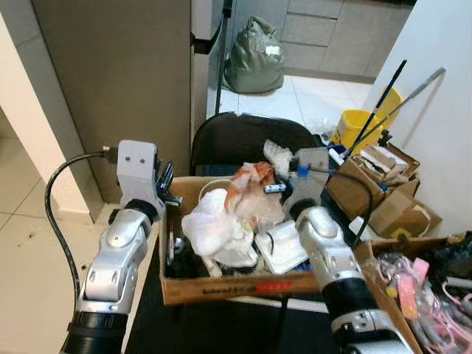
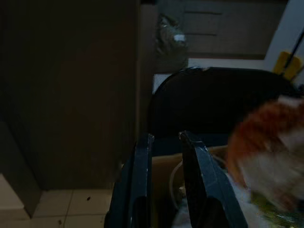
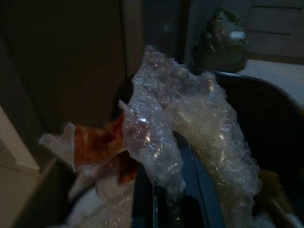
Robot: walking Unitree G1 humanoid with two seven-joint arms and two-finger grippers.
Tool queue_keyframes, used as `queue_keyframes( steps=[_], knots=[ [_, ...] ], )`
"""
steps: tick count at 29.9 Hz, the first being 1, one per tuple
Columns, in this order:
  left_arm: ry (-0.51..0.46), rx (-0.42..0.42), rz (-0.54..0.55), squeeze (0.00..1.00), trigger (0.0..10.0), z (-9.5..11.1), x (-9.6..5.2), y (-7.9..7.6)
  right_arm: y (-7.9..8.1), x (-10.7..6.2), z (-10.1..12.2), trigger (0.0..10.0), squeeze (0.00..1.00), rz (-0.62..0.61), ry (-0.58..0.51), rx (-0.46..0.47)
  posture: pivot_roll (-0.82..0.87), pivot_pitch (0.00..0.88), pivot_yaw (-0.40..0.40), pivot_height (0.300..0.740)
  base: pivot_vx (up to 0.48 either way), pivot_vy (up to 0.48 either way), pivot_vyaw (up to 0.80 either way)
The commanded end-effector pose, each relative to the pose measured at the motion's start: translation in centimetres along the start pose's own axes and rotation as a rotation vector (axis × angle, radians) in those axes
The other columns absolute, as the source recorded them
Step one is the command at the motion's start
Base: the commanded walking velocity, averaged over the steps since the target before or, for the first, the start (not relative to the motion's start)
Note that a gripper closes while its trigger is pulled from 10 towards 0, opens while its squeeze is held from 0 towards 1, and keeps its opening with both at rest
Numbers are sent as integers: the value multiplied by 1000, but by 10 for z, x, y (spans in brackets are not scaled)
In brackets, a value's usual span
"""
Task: Picking trash to rubbish bin
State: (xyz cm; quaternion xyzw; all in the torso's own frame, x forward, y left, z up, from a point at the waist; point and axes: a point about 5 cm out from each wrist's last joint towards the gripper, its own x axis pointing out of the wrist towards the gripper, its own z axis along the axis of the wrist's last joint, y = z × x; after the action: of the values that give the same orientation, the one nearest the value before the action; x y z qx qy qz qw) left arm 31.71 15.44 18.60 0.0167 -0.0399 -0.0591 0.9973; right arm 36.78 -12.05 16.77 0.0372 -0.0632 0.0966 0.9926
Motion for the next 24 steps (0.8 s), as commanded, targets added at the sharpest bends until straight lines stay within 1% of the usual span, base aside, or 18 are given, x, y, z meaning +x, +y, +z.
queue_keyframes(
  steps=[1,3,4,6,7,8,9,10,11,13,14,15,17,18,19,21,24],
  knots=[
    [34,17,-38,0,10000,-5,0,-5,-13,2,1,10000,0,-64,-1,-25,3,98,-58,740,394,0,0],
    [72,29,-93,0,10000,-9,0,-10,-18,6,4,10000,0,-78,-1,-51,3,96,-57,740,0,0,0],
    [72,29,-93,0,10000,-9,0,-10,-18,6,4,10000,0,-78,-1,-51,3,96,-57,740,0,0,0],
    [100,63,-147,0,10000,-13,-2,-14,-20,7,2,10000,0,-69,12,-64,2,97,-60,740,0,0,0],
    [100,63,-147,0,10000,-13,-2,-14,-20,7,2,10000,0,-69,12,-64,2,97,-60,740,0,0,0],
    [106,75,-167,0,10000,-14,-3,-16,-21,7,1,10000,0,-68,15,-70,2,97,-60,740,0,0,0],
    [133,93,-208,0,10000,-16,-6,-18,-23,6,0,10000,0,-75,16,-75,2,98,-61,740,0,0,0],
    [133,93,-208,0,10000,-16,-6,-18,-23,6,0,10000,0,-75,16,-75,2,98,-61,740,0,0,0],
    [160,129,-265,0,10000,-20,-9,-20,-24,6,-1,10000,0,-79,17,-84,2,98,-63,740,0,0,0],
    [234,172,-405,0,10000,-29,-19,-23,-25,6,-5,10000,0,-93,25,-123,4,101,-62,740,0,0,0],
    [234,172,-405,0,10000,-29,-19,-23,-25,6,-5,10000,0,-93,25,-123,4,101,-62,740,0,0,0],
    [274,195,-470,0,10000,-34,-23,-22,-27,7,-8,10000,0,-107,34,-163,4,102,-57,740,0,0,0],
    [274,195,-470,0,10000,-34,-23,-22,-27,7,-8,10000,0,-107,34,-163,4,102,-57,740,0,0,0],
    [295,197,-484,0,10000,-34,-24,-19,-31,8,-11,10000,0,-130,59,-217,6,103,-55,740,0,0,0],
    [295,197,-484,0,10000,-34,-24,-19,-31,8,-11,10000,0,-130,59,-217,6,103,-55,740,0,0,0],
    [308,199,-499,0,10000,-34,-25,-18,-34,8,-16,10000,0,-128,103,-251,7,102,-54,740,0,0,0],
    [318,215,-500,0,10000,-35,-24,-17,-31,9,-21,10000,0,-88,131,-240,8,105,-54,740,0,0,0]
  ],
)
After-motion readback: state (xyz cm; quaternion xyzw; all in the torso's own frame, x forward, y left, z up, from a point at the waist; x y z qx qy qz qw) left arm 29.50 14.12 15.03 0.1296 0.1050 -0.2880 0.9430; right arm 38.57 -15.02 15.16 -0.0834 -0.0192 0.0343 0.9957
